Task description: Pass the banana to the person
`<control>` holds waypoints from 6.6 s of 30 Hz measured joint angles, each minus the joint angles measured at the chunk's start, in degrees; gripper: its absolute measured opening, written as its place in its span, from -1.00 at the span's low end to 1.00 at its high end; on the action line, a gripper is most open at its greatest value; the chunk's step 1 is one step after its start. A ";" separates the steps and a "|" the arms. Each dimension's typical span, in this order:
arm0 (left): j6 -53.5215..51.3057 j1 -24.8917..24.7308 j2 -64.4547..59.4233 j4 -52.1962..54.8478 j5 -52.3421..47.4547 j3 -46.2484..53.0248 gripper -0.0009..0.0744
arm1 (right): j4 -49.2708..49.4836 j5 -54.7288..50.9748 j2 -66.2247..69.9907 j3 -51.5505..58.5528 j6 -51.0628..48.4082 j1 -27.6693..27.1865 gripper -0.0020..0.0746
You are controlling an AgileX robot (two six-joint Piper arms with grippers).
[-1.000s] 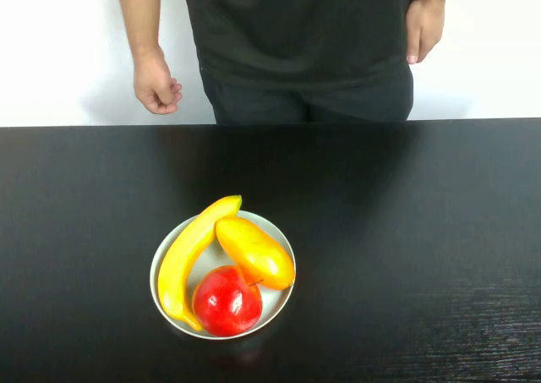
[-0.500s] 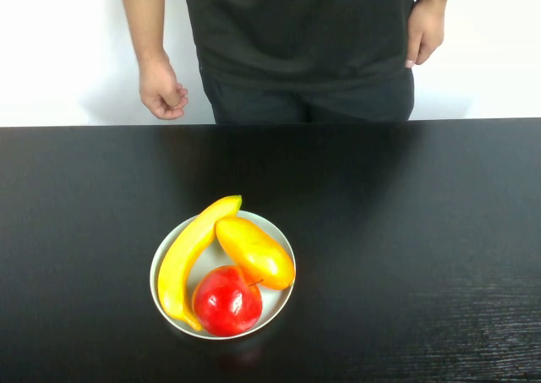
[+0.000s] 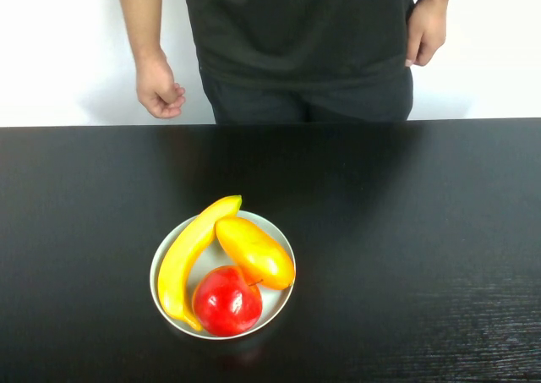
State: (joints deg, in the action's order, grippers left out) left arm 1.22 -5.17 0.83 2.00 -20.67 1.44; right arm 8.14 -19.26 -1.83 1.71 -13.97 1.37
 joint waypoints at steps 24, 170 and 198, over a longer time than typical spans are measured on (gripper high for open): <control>9.26 0.00 0.00 -16.94 14.45 0.00 -0.99 | 0.00 0.00 0.00 0.00 0.00 0.00 -0.97; -31.18 -32.76 -115.34 6.28 -50.83 -115.31 -0.13 | 0.45 0.00 0.00 0.00 0.00 0.00 -0.97; -30.05 -35.02 -106.85 5.67 -50.71 -115.31 0.32 | 0.56 0.00 0.00 0.00 0.00 0.00 -0.97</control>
State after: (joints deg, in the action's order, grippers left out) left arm -28.83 -40.19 -106.02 7.67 -71.38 -113.87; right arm 8.70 -19.26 -1.83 1.71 -13.97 1.37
